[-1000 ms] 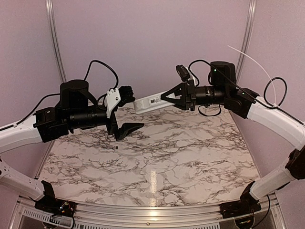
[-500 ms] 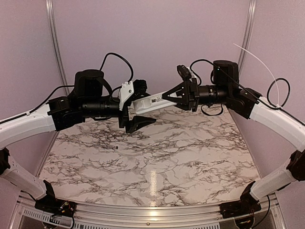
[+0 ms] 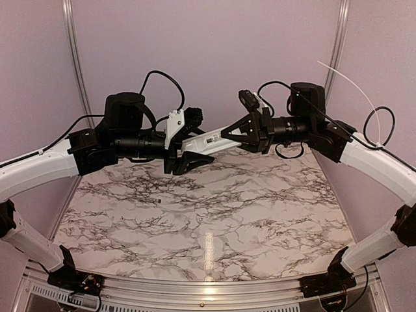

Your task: Unload the batteries from the remote control

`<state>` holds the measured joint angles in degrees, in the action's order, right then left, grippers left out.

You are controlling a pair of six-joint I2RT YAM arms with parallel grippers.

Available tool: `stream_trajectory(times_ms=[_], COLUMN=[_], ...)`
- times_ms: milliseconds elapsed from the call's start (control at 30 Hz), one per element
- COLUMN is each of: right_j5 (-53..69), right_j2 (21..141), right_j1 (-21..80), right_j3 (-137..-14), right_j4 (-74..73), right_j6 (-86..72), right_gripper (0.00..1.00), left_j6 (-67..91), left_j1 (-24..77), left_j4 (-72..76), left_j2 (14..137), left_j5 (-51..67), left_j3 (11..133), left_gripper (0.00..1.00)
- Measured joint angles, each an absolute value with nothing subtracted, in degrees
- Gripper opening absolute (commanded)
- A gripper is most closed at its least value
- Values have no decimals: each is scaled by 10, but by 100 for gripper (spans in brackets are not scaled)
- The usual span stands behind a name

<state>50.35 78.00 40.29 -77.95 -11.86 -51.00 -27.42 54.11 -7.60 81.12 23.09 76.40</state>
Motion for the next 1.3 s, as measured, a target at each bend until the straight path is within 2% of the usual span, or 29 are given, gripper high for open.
stream_trajectory(times_ms=[533,733,867,967,1067,1167,1300], right_j5=[510,512,510,509,509,508,500], right_j2=[788,794,799,802,805,807,815], right_j1=[403,403,403,403,403,403,403], right_j3=[-776,-776,-777,-779,-780,-783,-789], right_j4=[-114,-114,-112,-113,-118,-125,-155], right_j6=[-517,-522,-525,-525,-525,-523,-517], right_gripper=[6,5,5,5,16,38,58], left_j6=[-270,-274,-274,-274,-273,-273,-275], left_j1=[541,541,541,540,540,539,540], left_j4=[-67,-67,-68,-69,-73,-78,-86], left_j2=[808,807,807,807,807,807,807], left_j5=[220,212,200,196,194,194,200], left_j3=[758,753,752,751,751,751,751], left_gripper=[63,58,48,47,46,45,44])
